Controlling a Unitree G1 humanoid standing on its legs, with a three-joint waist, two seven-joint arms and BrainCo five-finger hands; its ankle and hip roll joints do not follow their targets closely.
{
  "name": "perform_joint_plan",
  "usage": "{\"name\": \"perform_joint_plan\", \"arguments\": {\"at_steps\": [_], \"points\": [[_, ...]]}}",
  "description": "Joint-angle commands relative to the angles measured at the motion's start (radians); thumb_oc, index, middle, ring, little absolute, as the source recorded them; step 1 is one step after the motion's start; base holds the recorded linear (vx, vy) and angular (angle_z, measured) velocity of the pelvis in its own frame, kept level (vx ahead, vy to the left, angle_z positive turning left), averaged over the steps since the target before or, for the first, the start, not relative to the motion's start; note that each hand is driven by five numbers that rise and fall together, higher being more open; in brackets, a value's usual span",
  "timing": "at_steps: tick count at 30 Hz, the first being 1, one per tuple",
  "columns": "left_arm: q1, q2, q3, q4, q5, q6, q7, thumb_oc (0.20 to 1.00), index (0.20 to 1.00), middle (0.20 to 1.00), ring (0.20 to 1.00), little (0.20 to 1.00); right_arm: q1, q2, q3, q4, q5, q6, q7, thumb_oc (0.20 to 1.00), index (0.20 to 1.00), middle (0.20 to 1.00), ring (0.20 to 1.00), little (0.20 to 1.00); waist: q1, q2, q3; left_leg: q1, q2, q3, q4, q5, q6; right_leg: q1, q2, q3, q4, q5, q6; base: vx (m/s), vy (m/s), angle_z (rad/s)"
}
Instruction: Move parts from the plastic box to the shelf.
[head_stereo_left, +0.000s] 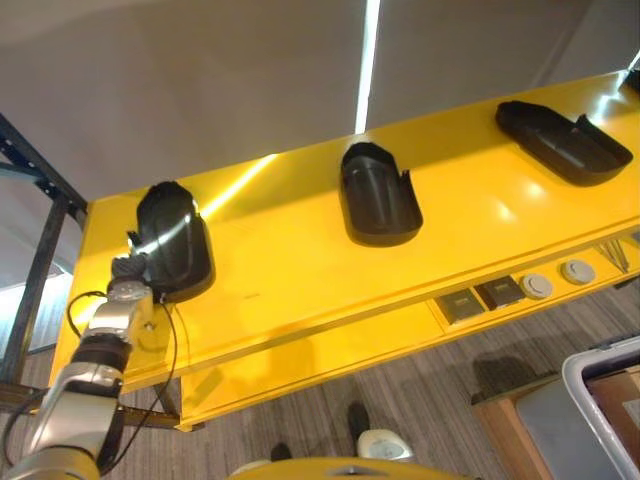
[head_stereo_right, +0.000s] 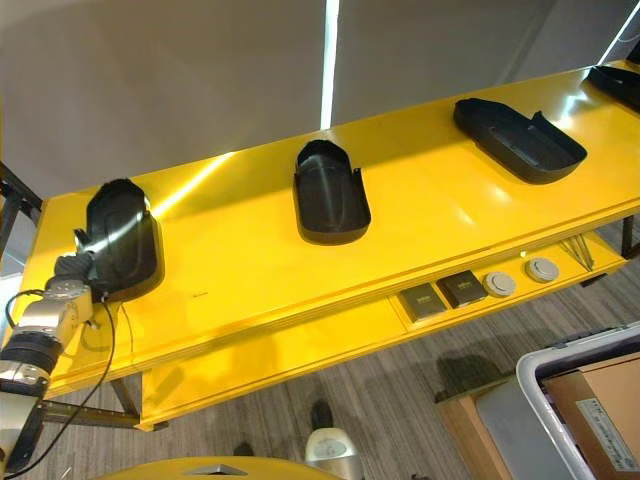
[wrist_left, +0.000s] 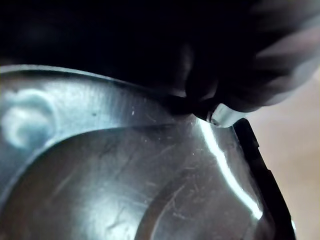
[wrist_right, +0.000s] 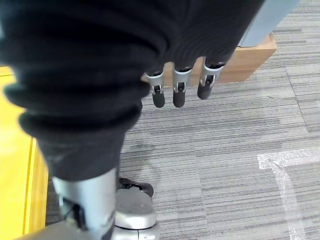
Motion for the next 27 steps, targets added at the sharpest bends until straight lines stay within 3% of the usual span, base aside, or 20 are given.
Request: {"name": "perform_joint_plan", "arguments": {"at_steps": [1,7,11,18,24,25,27], "points": [[-0.112,0.019,0.002,0.035,0.024,-0.080,0.011,0.200,0.200,0.200,0.200,0.200,-0.009,0.000,0.033,0.044,-0.012,0.012,-0.028,1.000,1.000,1.000,1.000,1.000,-0.001,-0.024,-0.033,-0.075,0.003,0.015,0.077,-0.042,0.008,0.022,0.004,0.012,0.048,-0.141,0.069,-0.01,-0.051,0.00],[-0.075,-0.022,-0.021,-0.053,0.094,-0.046,0.022,0.200,0.200,0.200,0.200,0.200,-0.011,0.013,0.035,0.048,-0.019,0.006,-0.026,1.000,1.000,1.000,1.000,1.000,0.011,-0.028,-0.034,-0.071,0.005,0.013,0.080,-0.046,0.006,0.036,0.008,0.008,0.038,-0.145,0.065,0.00,-0.012,0.00],[-0.040,-0.035,-0.028,-0.055,0.114,0.018,0.041,0.200,0.200,0.200,0.200,0.200,-0.009,0.019,0.048,0.049,-0.032,-0.002,-0.022,1.000,1.000,1.000,1.000,1.000,0.017,-0.032,-0.041,-0.070,0.008,0.013,0.081,-0.047,0.004,0.043,0.010,0.006,0.030,-0.146,0.063,0.00,0.000,0.00],[-0.019,-0.042,-0.028,-0.007,0.130,0.014,0.052,0.200,0.200,0.200,0.200,0.200,-0.020,0.014,0.063,0.051,-0.033,0.004,-0.021,1.000,1.000,1.000,1.000,1.000,0.025,-0.029,-0.041,-0.065,0.010,0.011,0.079,-0.045,0.002,0.052,0.010,-0.002,0.023,-0.148,0.060,0.00,0.000,0.00],[0.006,-0.035,-0.025,0.038,0.163,0.050,0.016,0.200,0.200,0.200,0.200,0.200,-0.024,0.008,0.078,0.051,-0.049,0.019,-0.013,1.000,1.000,1.000,1.000,1.000,0.035,-0.025,-0.044,-0.060,0.009,0.009,0.082,-0.047,0.001,0.061,0.007,-0.013,0.025,-0.154,0.060,0.00,0.003,0.01],[0.009,-0.035,-0.027,0.045,0.164,0.059,0.002,1.000,1.000,1.000,1.000,1.000,-0.028,0.004,0.079,0.049,-0.048,0.021,-0.011,1.000,1.000,1.000,1.000,1.000,0.035,-0.023,-0.043,-0.060,0.009,0.007,0.081,-0.047,0.001,0.062,0.007,-0.014,0.026,-0.155,0.060,0.00,0.000,0.00],[0.009,-0.032,-0.031,0.056,0.158,0.067,-0.016,1.000,1.000,1.000,1.000,1.000,-0.033,-0.001,0.082,0.043,-0.053,0.027,-0.004,1.000,1.000,1.000,1.000,1.000,0.035,-0.020,-0.044,-0.057,0.008,0.008,0.080,-0.046,0.000,0.063,0.006,-0.015,0.027,-0.156,0.060,0.00,0.000,0.00]]}}
